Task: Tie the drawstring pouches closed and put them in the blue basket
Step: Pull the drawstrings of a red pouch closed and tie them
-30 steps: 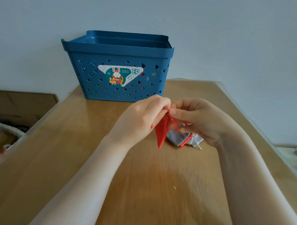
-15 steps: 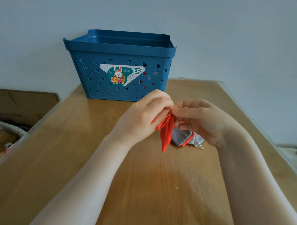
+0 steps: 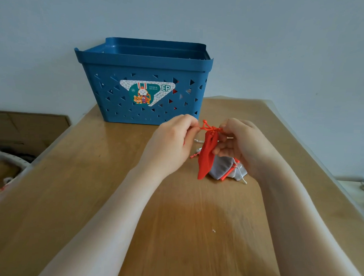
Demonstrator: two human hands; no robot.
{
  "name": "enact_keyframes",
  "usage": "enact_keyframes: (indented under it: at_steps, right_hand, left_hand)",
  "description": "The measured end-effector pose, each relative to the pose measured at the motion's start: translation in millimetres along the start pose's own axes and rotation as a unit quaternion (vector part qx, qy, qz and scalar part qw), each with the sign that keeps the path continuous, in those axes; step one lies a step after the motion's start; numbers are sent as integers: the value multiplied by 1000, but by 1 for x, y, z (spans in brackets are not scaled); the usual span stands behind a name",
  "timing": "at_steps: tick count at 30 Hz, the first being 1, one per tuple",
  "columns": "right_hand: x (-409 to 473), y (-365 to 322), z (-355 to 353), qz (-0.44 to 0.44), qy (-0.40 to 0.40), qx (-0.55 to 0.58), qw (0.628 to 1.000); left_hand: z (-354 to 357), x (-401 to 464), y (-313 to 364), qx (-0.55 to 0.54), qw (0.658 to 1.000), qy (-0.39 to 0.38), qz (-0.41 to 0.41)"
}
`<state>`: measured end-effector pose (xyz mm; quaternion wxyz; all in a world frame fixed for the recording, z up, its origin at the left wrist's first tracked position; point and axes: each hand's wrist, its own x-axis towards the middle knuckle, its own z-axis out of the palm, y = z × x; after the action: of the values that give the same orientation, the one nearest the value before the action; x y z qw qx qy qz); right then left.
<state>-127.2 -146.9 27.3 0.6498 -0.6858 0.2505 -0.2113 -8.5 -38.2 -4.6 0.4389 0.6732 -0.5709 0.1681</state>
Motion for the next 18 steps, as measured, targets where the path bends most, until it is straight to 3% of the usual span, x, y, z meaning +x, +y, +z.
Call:
enact_keyframes:
  at_steps: [3,7,13,18]
  right_hand:
    - [2,5,1,26,-23,-8,999]
    - [1,9,7,8,-57,-20,998]
    - [0,13,10,-59,-42,109,991]
    - [5,14,3,-93,-43,208,973]
  left_hand:
    - [2,-1,10,-154,974,-100,-133]
    - [6,-1,22,-375,887,-92,-251]
    - [11,-1,18,-542,781,-75,-302]
    - [12,1,21,-585,747,-43,-313]
